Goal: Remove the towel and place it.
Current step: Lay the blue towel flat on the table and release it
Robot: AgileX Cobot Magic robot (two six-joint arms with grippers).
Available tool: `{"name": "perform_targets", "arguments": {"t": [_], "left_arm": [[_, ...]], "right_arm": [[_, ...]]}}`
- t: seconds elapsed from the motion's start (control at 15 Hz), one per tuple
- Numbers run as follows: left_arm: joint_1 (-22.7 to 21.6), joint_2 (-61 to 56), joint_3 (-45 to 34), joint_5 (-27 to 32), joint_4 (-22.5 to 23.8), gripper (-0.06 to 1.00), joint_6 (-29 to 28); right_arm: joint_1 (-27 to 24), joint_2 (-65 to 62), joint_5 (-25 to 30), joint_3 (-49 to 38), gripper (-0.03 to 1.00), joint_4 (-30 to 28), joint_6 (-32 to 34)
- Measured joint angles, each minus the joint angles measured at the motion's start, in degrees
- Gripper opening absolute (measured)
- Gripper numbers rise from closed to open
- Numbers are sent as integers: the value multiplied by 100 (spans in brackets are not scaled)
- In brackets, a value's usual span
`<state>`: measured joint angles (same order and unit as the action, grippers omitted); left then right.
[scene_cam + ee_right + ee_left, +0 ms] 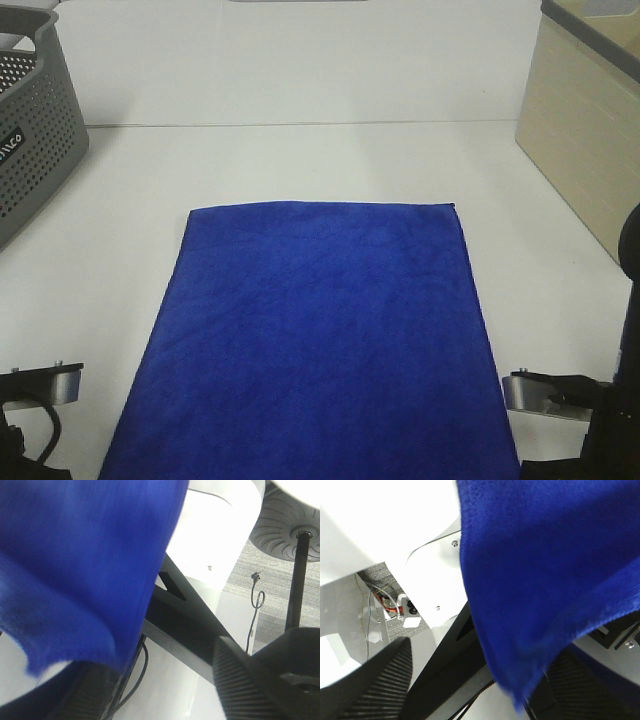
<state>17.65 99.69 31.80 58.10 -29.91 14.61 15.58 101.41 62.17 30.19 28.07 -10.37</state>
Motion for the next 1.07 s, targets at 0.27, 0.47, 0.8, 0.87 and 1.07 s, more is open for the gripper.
{"name": "perform_targets", "arguments": {"t": [0.27,0.47,0.8,0.87,1.07], "left_arm": [[0,0,0,126,6,73,0],[0,0,0,178,6,73,0],[0,0,143,561,40,73,6],[0,0,292,682,97,73,6],[0,0,997,888,418,73,6]], "right_arm": [[-6,0,69,0,65,-11,0],[-6,0,126,0,65,-11,0],[-6,-178,390,510,65,-11,6],[-6,-338,401,710,65,-11,6],[-6,-779,418,1455,65,-40,46]]}}
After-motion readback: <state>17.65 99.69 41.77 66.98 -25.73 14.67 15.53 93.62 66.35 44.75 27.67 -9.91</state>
